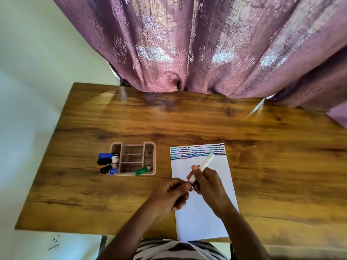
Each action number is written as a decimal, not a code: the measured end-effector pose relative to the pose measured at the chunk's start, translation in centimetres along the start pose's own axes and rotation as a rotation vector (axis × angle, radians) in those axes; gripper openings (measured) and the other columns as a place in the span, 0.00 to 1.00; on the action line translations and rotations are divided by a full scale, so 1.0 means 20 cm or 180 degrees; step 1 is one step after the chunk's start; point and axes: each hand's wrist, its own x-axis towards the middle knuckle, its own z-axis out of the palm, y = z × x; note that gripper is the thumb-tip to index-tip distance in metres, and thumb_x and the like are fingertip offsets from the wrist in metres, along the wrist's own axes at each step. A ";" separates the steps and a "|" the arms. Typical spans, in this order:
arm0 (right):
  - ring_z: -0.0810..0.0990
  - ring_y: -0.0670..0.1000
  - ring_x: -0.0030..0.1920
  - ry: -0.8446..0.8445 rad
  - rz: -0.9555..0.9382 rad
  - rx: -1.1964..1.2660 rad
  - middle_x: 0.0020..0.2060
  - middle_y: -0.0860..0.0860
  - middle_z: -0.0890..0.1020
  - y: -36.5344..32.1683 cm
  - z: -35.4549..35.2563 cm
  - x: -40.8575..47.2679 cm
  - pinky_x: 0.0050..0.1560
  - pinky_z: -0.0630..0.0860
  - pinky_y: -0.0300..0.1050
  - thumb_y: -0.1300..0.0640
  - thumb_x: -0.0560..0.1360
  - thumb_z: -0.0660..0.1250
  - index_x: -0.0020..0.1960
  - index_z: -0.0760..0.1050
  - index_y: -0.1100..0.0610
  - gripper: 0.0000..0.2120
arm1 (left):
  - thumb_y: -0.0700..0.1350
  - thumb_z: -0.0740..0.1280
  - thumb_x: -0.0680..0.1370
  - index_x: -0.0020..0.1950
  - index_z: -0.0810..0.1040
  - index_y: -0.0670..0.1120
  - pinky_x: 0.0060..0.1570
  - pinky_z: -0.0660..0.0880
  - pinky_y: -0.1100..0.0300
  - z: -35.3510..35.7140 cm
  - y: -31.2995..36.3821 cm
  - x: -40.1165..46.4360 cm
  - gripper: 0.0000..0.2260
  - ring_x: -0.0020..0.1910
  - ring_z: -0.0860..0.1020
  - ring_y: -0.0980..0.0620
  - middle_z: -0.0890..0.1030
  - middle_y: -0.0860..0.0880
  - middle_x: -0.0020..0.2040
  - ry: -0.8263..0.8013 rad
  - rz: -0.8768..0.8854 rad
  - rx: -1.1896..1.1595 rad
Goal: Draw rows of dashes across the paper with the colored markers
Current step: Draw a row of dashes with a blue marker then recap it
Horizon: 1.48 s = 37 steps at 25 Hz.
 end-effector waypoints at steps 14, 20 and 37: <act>0.75 0.48 0.29 0.1291 -0.0510 0.0303 0.30 0.52 0.78 0.19 -0.27 0.30 0.29 0.70 0.42 0.58 0.80 0.70 0.37 0.78 0.54 0.12 | 0.55 0.61 0.83 0.38 0.73 0.47 0.27 0.64 0.68 0.10 -0.19 0.17 0.17 0.27 0.68 0.57 0.71 0.54 0.32 0.0607 -0.0237 -0.0221; 0.83 0.45 0.37 0.1144 -0.1751 -0.1553 0.41 0.52 0.85 0.37 -0.16 0.30 0.36 0.79 0.34 0.59 0.73 0.74 0.48 0.80 0.63 0.08 | 0.67 0.67 0.75 0.67 0.73 0.44 0.63 0.76 0.58 -0.07 -0.36 0.39 0.32 0.63 0.78 0.50 0.78 0.46 0.67 0.1507 0.1946 0.3267; 0.82 0.56 0.32 0.1609 -0.1701 -0.2560 0.37 0.58 0.84 0.47 -0.12 0.47 0.31 0.82 0.48 0.55 0.67 0.76 0.42 0.76 0.62 0.12 | 0.68 0.71 0.70 0.73 0.68 0.41 0.73 0.65 0.40 -0.10 -0.37 0.43 0.41 0.77 0.65 0.44 0.70 0.43 0.76 0.1344 0.1771 0.3946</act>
